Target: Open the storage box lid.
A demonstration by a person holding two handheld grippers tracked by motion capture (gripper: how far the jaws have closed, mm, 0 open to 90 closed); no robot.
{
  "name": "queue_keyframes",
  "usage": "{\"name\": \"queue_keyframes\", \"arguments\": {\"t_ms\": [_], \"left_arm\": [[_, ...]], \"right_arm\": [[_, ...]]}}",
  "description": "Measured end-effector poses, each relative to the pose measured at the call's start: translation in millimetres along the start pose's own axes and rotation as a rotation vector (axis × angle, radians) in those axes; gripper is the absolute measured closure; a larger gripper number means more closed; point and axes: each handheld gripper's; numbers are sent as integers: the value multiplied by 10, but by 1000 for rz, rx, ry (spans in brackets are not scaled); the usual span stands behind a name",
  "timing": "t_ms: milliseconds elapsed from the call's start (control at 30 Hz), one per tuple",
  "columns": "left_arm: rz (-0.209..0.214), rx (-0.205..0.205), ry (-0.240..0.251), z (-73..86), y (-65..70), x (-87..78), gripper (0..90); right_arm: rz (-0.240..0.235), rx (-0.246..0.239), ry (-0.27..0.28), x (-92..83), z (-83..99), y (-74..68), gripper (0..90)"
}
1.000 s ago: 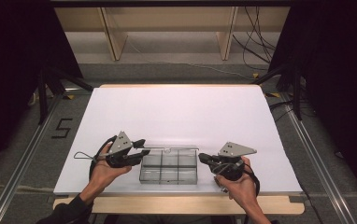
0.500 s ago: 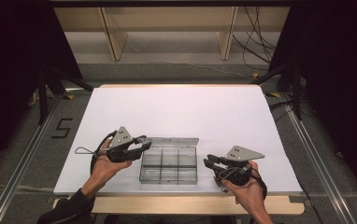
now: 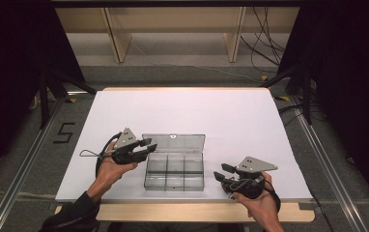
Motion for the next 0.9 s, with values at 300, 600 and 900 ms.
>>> {"name": "queue_keyframes", "arguments": {"t_ms": [300, 600, 900], "left_arm": [[-10, 3, -3, 31, -33, 51, 647], [-14, -8, -12, 50, -64, 92, 648], [-12, -27, -24, 108, -85, 134, 649]], "right_arm": [[7, -29, 0, -19, 32, 26, 547], [-1, 9, -4, -42, 83, 27, 517], [19, 35, -21, -82, 96, 6, 517]]}}
Point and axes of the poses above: each handheld gripper's, and its own axes: x roughly forward along the jaws, z roughly out of its underside, y roughly to its right, and after that the axes turned 9 degrees about y, right-handed
